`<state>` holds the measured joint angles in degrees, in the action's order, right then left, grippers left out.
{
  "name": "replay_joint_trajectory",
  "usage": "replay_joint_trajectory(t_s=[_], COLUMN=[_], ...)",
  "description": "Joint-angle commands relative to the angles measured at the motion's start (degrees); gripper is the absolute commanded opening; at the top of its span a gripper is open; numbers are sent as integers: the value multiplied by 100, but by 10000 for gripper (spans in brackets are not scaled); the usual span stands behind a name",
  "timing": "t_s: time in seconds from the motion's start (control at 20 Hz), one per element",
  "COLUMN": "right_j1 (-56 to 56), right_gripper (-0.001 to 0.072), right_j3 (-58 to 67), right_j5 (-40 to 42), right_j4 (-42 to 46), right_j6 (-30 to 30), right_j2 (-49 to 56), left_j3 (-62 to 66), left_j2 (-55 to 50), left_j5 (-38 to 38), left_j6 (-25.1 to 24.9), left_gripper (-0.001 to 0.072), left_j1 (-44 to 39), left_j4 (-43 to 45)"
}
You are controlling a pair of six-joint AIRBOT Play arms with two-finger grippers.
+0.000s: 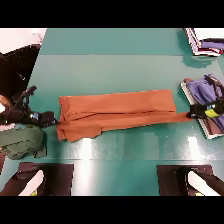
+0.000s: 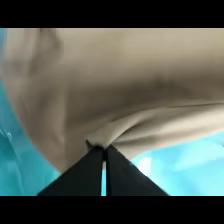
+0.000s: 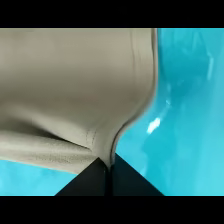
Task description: Fold the shirts.
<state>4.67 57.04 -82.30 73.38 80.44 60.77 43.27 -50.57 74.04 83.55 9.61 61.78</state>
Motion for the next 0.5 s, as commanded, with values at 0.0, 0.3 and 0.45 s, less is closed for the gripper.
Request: replay_joint_trajectory(t_s=[0.0, 0.3, 0.45], right_j1=[4, -52, -260], right_gripper=[21, 22, 183], right_j3=[719, 1707, 2000], right_j5=[581, 710, 767], right_j4=[-501, -645, -647], right_j6=[4, 7, 7], right_j2=[964, 2299, 2732], left_j3=[901, 2081, 2138], left_j2=[-1329, -3025, -3222], left_j5=[-754, -1325, -1543], left_j6=[-404, -743, -944], left_gripper=[23, 24, 26], left_j1=[2, 2, 2], left_j4=[-81, -168, -439])
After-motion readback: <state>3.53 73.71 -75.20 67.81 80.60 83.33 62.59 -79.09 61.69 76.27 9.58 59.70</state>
